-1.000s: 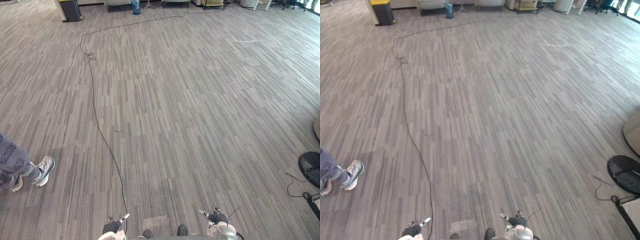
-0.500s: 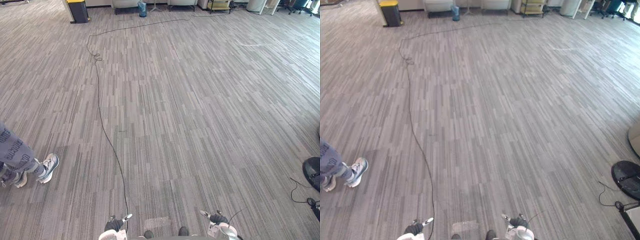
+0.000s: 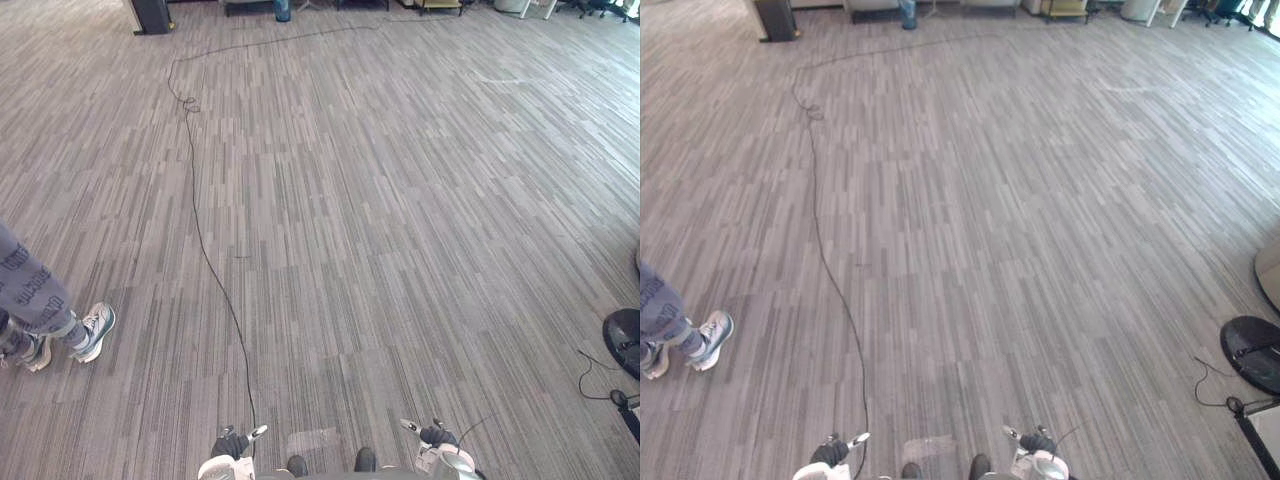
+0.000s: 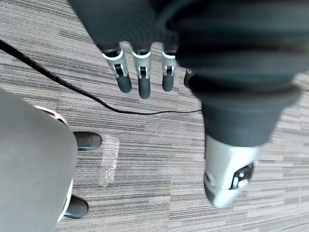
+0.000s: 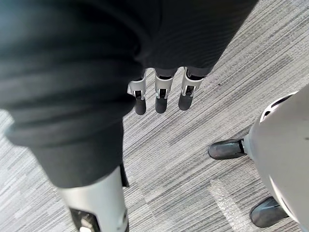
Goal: Pick up cushions and gather them together orderly.
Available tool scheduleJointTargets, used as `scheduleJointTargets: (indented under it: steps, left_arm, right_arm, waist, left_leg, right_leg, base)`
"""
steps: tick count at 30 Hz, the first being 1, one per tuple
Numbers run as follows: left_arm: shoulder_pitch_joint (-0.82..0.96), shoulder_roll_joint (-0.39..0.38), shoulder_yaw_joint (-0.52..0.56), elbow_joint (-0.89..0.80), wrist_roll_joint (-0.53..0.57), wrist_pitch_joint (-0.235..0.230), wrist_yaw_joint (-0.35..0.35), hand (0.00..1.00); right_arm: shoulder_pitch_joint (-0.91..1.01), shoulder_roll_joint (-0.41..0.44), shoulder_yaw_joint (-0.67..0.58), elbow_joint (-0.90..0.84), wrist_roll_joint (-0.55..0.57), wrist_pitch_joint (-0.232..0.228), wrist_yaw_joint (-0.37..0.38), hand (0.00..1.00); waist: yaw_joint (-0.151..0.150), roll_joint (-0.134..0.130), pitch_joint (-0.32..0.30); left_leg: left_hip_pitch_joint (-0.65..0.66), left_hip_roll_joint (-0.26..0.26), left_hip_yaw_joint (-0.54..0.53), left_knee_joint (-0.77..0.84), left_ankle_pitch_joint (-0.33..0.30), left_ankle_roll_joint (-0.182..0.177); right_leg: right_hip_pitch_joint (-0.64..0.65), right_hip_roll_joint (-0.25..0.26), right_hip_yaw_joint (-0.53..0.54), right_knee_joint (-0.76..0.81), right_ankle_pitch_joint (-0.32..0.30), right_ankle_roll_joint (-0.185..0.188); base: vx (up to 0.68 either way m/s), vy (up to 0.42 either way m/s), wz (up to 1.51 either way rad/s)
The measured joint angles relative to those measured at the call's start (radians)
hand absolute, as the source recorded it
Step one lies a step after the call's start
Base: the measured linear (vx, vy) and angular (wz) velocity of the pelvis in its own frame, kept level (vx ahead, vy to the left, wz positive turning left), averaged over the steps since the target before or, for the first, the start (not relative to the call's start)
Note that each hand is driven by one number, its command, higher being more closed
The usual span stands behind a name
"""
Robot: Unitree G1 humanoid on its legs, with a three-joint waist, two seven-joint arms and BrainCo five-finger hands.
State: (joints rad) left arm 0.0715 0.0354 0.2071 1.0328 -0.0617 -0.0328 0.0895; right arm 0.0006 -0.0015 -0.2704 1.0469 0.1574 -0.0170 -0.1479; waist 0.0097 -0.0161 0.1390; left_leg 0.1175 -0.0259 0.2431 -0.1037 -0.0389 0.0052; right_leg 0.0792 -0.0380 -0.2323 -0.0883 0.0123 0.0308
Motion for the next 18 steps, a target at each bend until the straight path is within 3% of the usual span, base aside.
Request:
scheduleJointTargets:
  steps: [4,6,9,12,14,16,18]
  left_arm:
    - [-0.006,0.003,0.004,-0.005,-0.001,0.001,0.0,0.0]
    - [-0.016,0.009,0.016,-0.02,-0.002,0.003,0.0,0.0]
    - [-0.017,-0.006,0.055,-0.058,-0.003,0.004,-0.002,0.0]
    - [-0.022,-0.019,0.096,-0.115,-0.013,0.001,-0.004,0.0]
    - [-0.022,-0.022,0.091,-0.137,-0.021,0.0,-0.005,0.0]
    - [-0.02,-0.023,0.089,-0.152,-0.022,-0.005,-0.006,0.0]
    - [-0.023,-0.028,0.088,-0.165,-0.022,-0.008,-0.006,0.0]
  right_arm:
    - [-0.003,0.0,-0.002,-0.009,0.001,-0.002,-0.001,0.0]
    - [-0.001,0.003,-0.005,-0.013,0.003,-0.011,-0.002,0.0]
    - [0.021,0.008,-0.005,-0.055,0.006,-0.012,-0.003,0.0]
    - [0.036,0.011,0.001,-0.086,0.011,-0.011,-0.009,0.0]
    - [0.036,0.004,0.001,-0.091,0.012,-0.012,-0.012,0.0]
    - [0.039,0.003,0.009,-0.09,0.012,-0.009,-0.015,0.0]
    - [0.036,0.006,0.01,-0.09,0.011,-0.008,-0.019,0.0]
  waist:
    - [0.0,-0.003,0.011]
    - [0.003,-0.015,0.033]
    - [0.019,-0.01,0.044]
    - [0.033,-0.007,0.066]
    - [0.042,0.0,0.074]
    - [0.051,-0.002,0.076]
    - [0.056,-0.008,0.075]
  left_leg:
    - [-0.038,0.007,-0.005,0.018,-0.009,-0.006]
    - [-0.084,0.022,-0.012,0.129,-0.078,-0.016]
    - [-0.2,0.08,0.0,0.439,-0.209,-0.021]
    - [-0.387,0.184,0.059,0.847,-0.243,-0.01]
    - [-0.437,0.231,0.082,0.87,-0.273,-0.018]
    - [-0.491,0.236,0.098,0.765,-0.266,-0.02]
    - [-0.554,0.208,0.106,0.613,-0.19,-0.032]
  right_leg:
    - [-0.056,-0.005,-0.011,0.07,-0.046,-0.007]
    - [-0.071,-0.016,-0.027,0.142,-0.099,-0.01]
    - [-0.096,-0.017,-0.039,0.245,-0.186,-0.016]
    - [-0.069,-0.01,-0.05,0.271,-0.238,-0.039]
    - [-0.031,-0.012,-0.049,0.271,-0.267,-0.029]
    - [-0.001,-0.04,-0.04,0.257,-0.288,-0.008]
    - [0.018,-0.086,-0.031,0.237,-0.308,0.026]
  base:
    - [0.01,-0.012,0.05]
    - [0.06,-0.042,0.22]
    - [0.12,-0.061,0.18]
    - [0.17,-0.014,0.14]
    - [0.29,0.078,0.0]
    - [0.31,0.145,-0.09]
    - [0.46,0.292,-0.25]
